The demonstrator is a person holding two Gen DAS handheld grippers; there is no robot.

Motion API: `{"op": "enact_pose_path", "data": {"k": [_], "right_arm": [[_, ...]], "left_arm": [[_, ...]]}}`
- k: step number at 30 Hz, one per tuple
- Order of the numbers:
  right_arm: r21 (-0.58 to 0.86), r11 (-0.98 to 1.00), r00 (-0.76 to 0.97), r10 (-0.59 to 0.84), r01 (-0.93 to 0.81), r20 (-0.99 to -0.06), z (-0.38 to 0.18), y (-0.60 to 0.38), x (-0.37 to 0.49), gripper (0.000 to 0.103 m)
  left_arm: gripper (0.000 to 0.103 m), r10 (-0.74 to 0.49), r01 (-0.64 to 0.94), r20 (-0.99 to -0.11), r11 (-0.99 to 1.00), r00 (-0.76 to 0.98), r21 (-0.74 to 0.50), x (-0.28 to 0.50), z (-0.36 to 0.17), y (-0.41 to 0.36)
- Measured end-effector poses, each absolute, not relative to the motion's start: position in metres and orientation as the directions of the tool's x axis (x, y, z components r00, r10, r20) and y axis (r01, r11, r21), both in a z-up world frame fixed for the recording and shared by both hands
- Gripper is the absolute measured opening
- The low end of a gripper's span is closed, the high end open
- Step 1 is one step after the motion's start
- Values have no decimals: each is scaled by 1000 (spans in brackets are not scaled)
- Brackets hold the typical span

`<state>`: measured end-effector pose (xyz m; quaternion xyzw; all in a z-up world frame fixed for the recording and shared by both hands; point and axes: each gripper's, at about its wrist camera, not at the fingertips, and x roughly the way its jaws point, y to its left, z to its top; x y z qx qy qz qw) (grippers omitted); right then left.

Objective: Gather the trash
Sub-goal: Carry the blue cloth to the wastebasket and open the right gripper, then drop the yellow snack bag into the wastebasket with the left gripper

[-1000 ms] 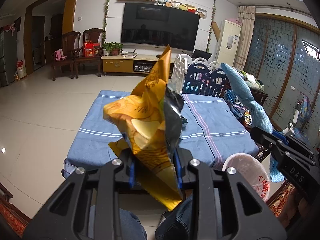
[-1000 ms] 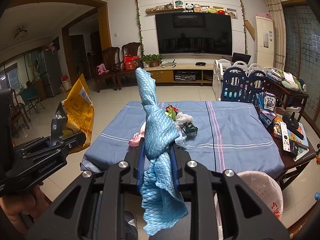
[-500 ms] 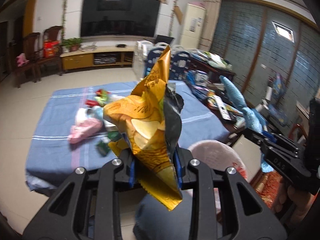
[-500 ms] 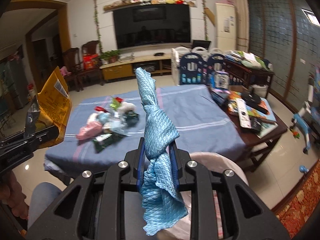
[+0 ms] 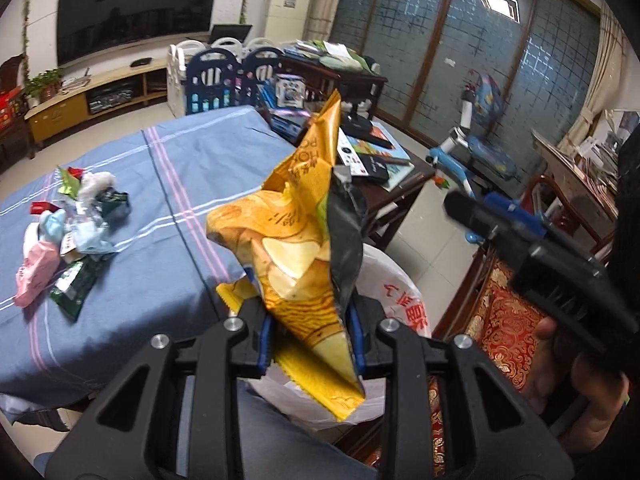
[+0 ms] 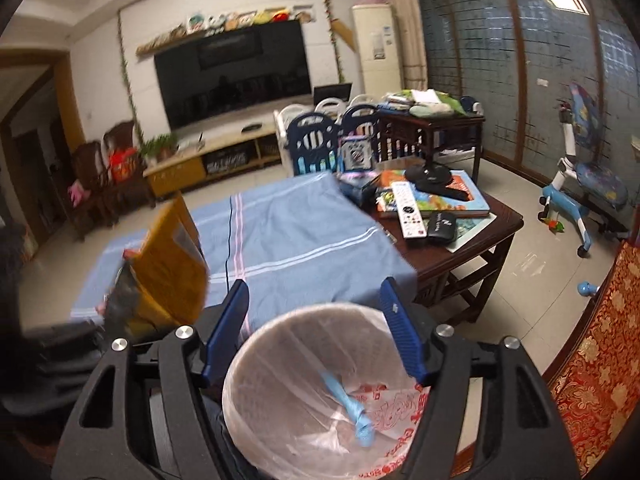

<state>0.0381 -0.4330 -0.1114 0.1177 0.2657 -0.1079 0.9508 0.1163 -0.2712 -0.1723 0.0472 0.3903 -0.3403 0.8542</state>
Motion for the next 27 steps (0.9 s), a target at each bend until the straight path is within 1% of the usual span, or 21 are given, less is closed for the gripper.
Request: {"op": "enact_pose_path", "data": {"k": [2,4,5,6,9,14,20,22,24,27], "right_arm": [[189,941,842,-147,281,-518,-107,-442,37,67],[193,938,843,-151,287,-516,-104,-447,38,67],[193,939,844,-152,286,-514,-103,-448,38,67],[191,939,844,-152,285,-514,-103,-449,38,67],[190,942,844,-143,277,-517,-103,-447,40,67],[193,951,842,-106,241,-529,-105,-431,47,67],[188,975,843,0,120,-538,-103,-377,63,67],[186,981,841,57,53,-538,-101,-348,70,67],[181,983,838,99,0,-537,-98,-324,76,67],[183,980,831,166,-78,-531,-92,-290,84,67]], "left_arm": [[32,-566,636,-707,742,424,-212,122,-180,-285],[48,-574,653,-718,725,394,-221,128,-188,-301],[73,-568,649,-720,730,399,-216,129,-190,-305],[85,-561,636,-712,743,422,-209,131,-191,-305],[86,-560,605,-689,766,460,-218,131,-190,-291],[86,-480,509,-677,842,559,-177,134,-179,-233],[90,-315,289,-626,946,713,-146,119,-150,-123],[92,-236,204,-603,971,762,-122,109,-139,-86],[93,-154,123,-589,988,793,-92,99,-128,-54],[93,-76,46,-576,997,814,-66,87,-117,-18]]}}
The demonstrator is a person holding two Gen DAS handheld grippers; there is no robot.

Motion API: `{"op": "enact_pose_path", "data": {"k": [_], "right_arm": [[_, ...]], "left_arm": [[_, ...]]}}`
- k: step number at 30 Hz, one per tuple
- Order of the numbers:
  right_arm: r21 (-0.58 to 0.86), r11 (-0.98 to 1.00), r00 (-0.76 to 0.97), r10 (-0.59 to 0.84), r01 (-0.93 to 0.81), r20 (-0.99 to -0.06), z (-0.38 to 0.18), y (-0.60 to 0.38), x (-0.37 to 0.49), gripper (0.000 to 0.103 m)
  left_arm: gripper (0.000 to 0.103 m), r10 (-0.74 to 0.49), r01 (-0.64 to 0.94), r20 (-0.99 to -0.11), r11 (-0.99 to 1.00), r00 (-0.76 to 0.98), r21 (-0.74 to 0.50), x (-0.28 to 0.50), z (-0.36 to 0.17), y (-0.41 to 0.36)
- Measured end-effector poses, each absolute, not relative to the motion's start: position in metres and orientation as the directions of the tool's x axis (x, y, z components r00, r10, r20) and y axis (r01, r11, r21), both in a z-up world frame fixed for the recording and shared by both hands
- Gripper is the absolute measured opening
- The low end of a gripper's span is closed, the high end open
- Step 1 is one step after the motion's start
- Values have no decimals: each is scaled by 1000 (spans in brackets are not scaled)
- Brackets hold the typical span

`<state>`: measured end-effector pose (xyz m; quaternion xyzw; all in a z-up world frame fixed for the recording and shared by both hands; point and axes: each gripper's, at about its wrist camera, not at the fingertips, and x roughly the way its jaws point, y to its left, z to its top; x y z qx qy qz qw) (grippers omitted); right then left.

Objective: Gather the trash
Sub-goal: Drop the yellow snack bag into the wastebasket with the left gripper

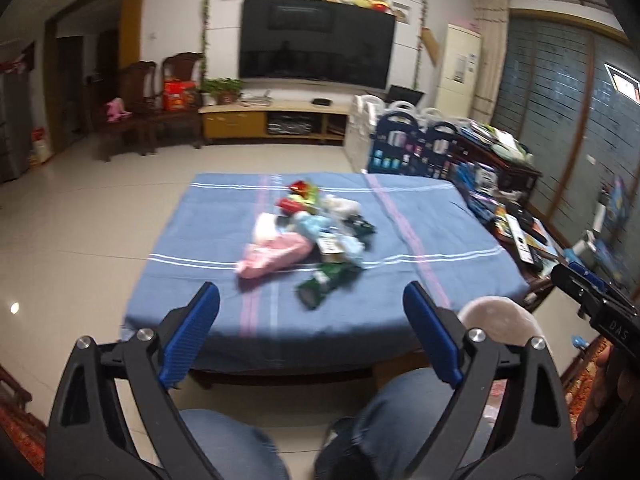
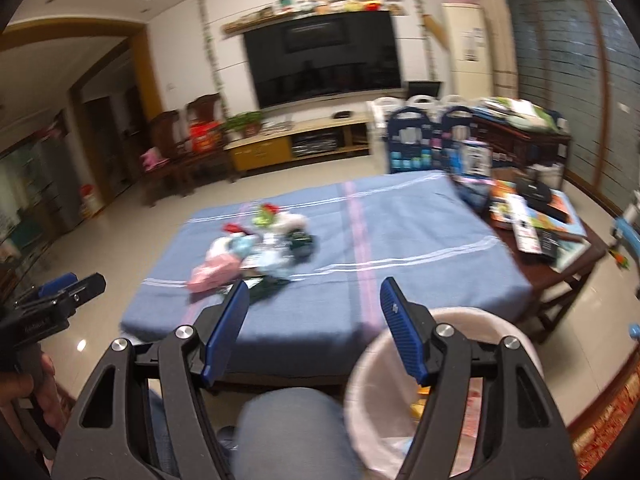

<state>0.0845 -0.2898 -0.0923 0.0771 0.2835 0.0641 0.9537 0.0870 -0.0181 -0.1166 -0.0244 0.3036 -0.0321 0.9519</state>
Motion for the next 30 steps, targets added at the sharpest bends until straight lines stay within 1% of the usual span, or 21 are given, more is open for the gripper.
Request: {"op": "enact_pose_path", "data": {"k": [3,8,30], "right_arm": [[174,974,827,216,-146,-520,-85,-258,87,67],[160,966,815,257,-203,-520,-82,-227,86,67],[148,970,808,243,-193,-537,-91,-225,77,67]], "left_arm": [[93,-22,-3,-562,999,827,-44,77,-110,5],[93,-15,-15,-562,999,827,-47,68,-109,17],[93,-55,29,-580,998,813,-55,70,-123,8]]}}
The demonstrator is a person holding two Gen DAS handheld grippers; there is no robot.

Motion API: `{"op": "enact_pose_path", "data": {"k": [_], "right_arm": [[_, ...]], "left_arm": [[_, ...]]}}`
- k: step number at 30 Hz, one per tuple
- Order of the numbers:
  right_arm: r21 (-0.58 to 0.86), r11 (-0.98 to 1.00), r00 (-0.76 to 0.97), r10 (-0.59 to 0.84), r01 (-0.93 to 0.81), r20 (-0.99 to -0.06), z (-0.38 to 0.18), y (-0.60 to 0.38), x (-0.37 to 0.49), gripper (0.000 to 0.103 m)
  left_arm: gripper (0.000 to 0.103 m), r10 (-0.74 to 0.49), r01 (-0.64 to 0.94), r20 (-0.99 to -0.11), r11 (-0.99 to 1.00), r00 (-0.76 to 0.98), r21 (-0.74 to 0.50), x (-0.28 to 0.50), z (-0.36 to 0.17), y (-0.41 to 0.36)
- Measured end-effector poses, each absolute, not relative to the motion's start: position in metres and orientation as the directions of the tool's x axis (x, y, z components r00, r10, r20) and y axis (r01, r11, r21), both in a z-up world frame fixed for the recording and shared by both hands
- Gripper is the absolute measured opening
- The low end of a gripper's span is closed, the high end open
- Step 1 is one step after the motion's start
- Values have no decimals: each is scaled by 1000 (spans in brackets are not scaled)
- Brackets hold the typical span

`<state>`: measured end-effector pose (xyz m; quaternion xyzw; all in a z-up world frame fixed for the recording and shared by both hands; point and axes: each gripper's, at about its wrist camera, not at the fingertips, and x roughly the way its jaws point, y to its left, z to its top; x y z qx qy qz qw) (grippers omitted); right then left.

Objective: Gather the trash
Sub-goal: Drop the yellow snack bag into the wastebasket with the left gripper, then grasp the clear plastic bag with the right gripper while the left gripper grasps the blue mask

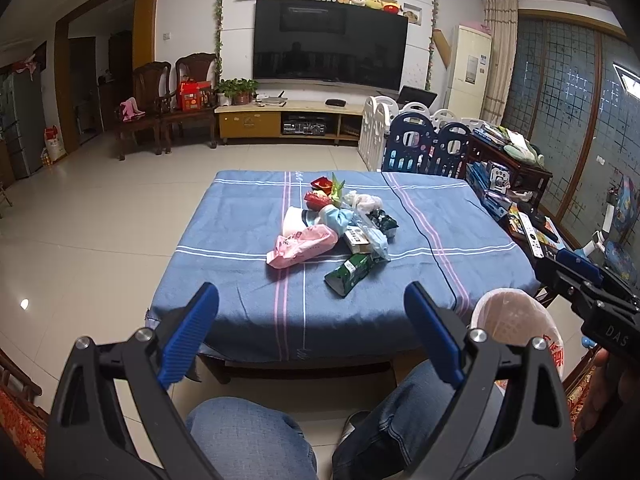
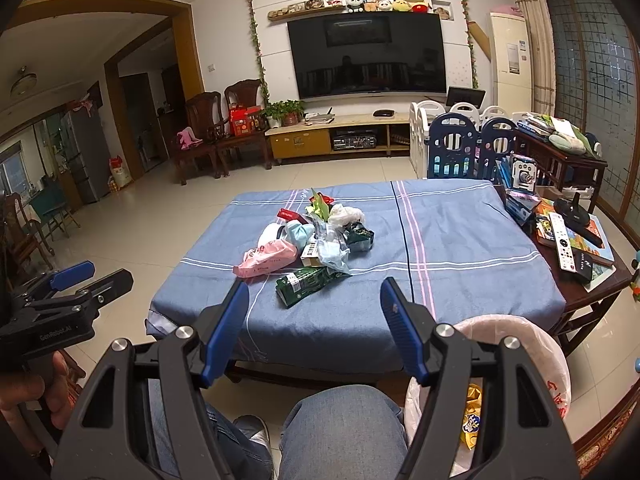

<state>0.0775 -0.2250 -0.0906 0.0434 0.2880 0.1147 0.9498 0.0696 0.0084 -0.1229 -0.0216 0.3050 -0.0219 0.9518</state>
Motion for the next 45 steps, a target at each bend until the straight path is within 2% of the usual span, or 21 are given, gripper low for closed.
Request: {"op": "enact_pose_path", "data": {"k": [12,25,30,32,37,41,44,45], "right_arm": [[132,970,770,242,-204,-590,-117,-212,128,67],[101,969,638,226,-227,-736,-207,-172,296,67],[70,968,587,202,-239,-784,-245,-165,344,53],[68,968,555,195,-241,-809,-257,-164,357,36],[102,964,559,228,-247,-797,-258,-176,360,27],[153,965,597,253,-214,-761,-246,-203,352,21],[218,958,623,285,-184,-729,-233,-226,346,19],[229,957,628,291,-180,-722,-230,-231,345,19]], "left_arm": [[93,-70,46,-610,997,790,-55,106,-138,3],[93,-82,50,-679,997,729,-67,204,-178,5],[93,-127,79,-700,992,703,-101,260,-196,3],[93,-144,97,-709,990,690,-107,283,-202,-2],[92,-167,136,-730,985,663,-101,348,-222,-21],[87,-180,169,-761,981,623,-93,388,-241,-36],[74,-181,185,-799,979,573,-88,419,-261,-46],[60,-179,182,-823,979,538,-94,430,-273,-49]]}}
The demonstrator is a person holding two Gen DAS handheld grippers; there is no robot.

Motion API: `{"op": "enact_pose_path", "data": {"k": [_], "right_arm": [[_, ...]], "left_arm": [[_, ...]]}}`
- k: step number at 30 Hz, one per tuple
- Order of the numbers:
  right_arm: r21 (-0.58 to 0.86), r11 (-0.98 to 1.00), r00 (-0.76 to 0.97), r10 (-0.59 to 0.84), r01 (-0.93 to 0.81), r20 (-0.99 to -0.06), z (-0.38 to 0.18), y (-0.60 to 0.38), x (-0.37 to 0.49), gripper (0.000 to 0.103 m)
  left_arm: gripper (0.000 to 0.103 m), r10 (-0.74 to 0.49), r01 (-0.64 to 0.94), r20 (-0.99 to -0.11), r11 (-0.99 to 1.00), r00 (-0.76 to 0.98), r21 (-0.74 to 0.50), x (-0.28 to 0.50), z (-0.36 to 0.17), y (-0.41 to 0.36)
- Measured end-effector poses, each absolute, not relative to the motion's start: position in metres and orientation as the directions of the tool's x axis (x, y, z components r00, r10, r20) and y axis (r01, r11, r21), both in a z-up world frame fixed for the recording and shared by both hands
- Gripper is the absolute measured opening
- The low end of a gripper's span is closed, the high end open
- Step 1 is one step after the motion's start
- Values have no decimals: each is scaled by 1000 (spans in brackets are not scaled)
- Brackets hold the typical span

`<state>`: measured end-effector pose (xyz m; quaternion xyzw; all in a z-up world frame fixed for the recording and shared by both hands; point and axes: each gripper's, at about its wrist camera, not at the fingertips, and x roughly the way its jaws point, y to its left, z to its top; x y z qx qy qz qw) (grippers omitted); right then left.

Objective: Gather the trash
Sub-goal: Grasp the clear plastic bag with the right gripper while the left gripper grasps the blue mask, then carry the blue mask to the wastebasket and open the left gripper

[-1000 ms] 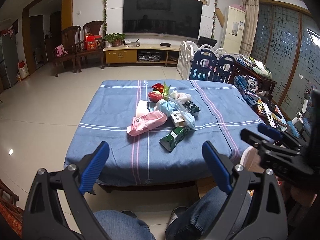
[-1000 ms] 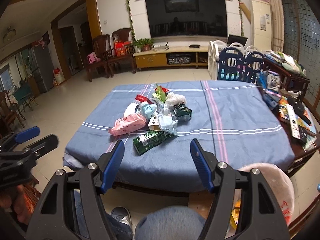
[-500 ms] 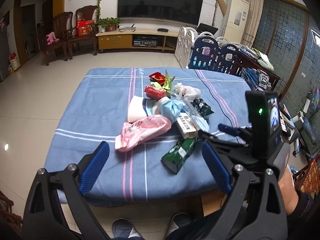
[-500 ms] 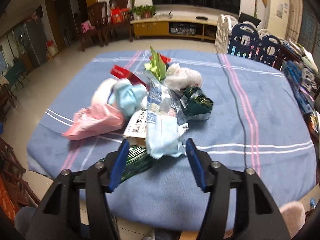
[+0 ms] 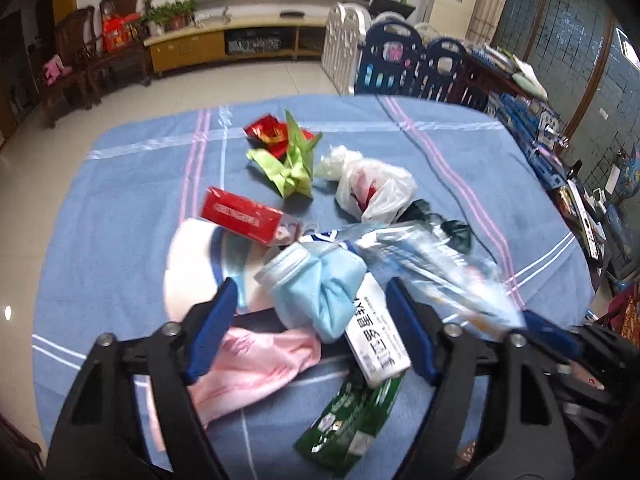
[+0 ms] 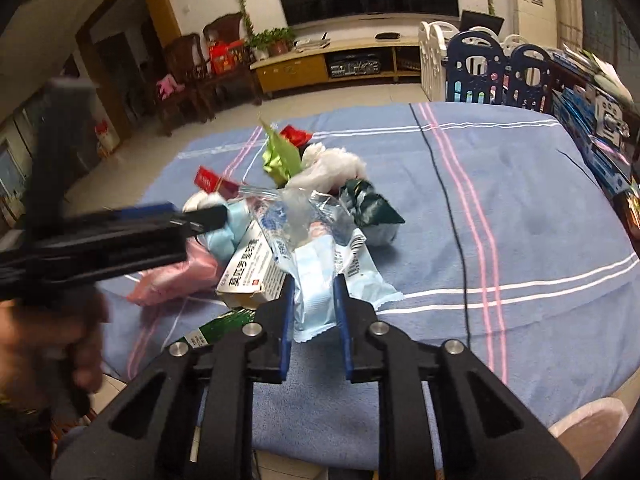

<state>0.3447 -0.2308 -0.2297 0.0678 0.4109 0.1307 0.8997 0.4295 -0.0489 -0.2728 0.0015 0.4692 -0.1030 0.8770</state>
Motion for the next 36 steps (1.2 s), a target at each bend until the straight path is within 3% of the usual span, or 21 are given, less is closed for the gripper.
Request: {"op": "enact_pose_path", "data": {"k": [2,6,15,21,27,36], "right_arm": [[244,955,642,296,-172,-707,-223,-240,340,18],[257,952,663,300,-164,-686,-214,-249,331,17],[244,950,730,306,-194,-611,-172,-243,289,15],[188,956,795,292,-226,-532,-119,-235,237,15],[150,959,828,282,-239,-484,-84,-227,186,14],[130,966,840,260,-225,-476,-68,-225,141,14]], "left_arm": [[36,-182,180,-857,978,482,-106,444,-289,-53],[15,-200,183,-836,976,511,-121,444,-284,-53],[13,-250,204,-668,968,701,-148,355,-179,-37],[13,-175,116,-569,984,804,-139,257,-124,-9],[13,-108,37,-511,988,853,-147,183,-95,16],[13,-82,-4,-497,985,864,-171,123,-81,44]]}}
